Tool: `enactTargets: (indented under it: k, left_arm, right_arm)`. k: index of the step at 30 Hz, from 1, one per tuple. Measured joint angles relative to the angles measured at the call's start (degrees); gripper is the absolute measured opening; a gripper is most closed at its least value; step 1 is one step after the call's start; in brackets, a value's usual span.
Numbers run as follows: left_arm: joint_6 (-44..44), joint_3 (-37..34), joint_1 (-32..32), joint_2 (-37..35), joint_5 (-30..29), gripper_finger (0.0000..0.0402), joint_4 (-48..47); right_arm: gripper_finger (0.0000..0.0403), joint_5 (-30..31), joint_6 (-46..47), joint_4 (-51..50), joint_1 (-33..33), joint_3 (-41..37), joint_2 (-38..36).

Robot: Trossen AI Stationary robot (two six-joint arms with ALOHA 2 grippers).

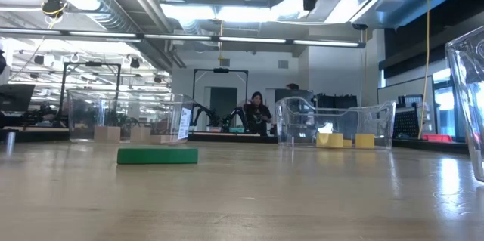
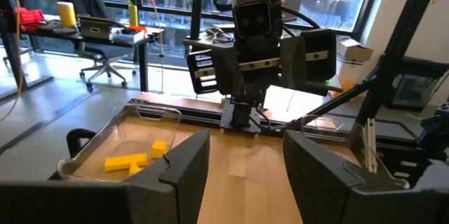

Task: Sort & place blocks by color
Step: Put the top green block into the bottom transparent bin

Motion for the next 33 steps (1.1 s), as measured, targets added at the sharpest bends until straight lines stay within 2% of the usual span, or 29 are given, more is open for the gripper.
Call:
enactTargets:
  k: [4,6,10,16,21,26,33]
  left_arm:
    - [-4.41,0.02,-1.78,0.23,-3.09,0.0174,-1.54]
    - [-6.55,0.65,-3.58,1.00,-5.07,0.0174,-5.63]
    - [-9.82,2.88,-8.59,3.62,-7.91,0.0174,-12.60]
    - [-17.21,6.15,-17.38,9.67,-12.25,0.0174,-20.67]
    - [-23.71,8.09,-24.76,16.76,-17.03,0.0174,-23.67]
    - [-28.33,10.90,-30.92,25.82,-19.24,0.0174,-23.64]
    - [-30.18,17.52,-34.01,40.29,-21.81,0.0174,-26.07]
  right_arm:
    - [0.0200,0.01,-0.02,-0.02,0.00,0.00,0.00]
    - [0.0200,0.05,-0.03,0.00,0.00,0.00,0.00]
    - [0.0200,2.60,-0.59,-0.03,0.00,0.00,0.00]
    - [0.0200,6.53,-7.28,-0.26,0.00,0.00,0.00]
    - [0.0200,10.05,-9.80,-0.95,-0.06,0.00,0.00]
    - [0.0200,13.54,-11.84,-1.46,-0.05,0.00,0.00]
    - [0.0200,15.69,-12.03,-1.63,-0.07,0.00,0.00]
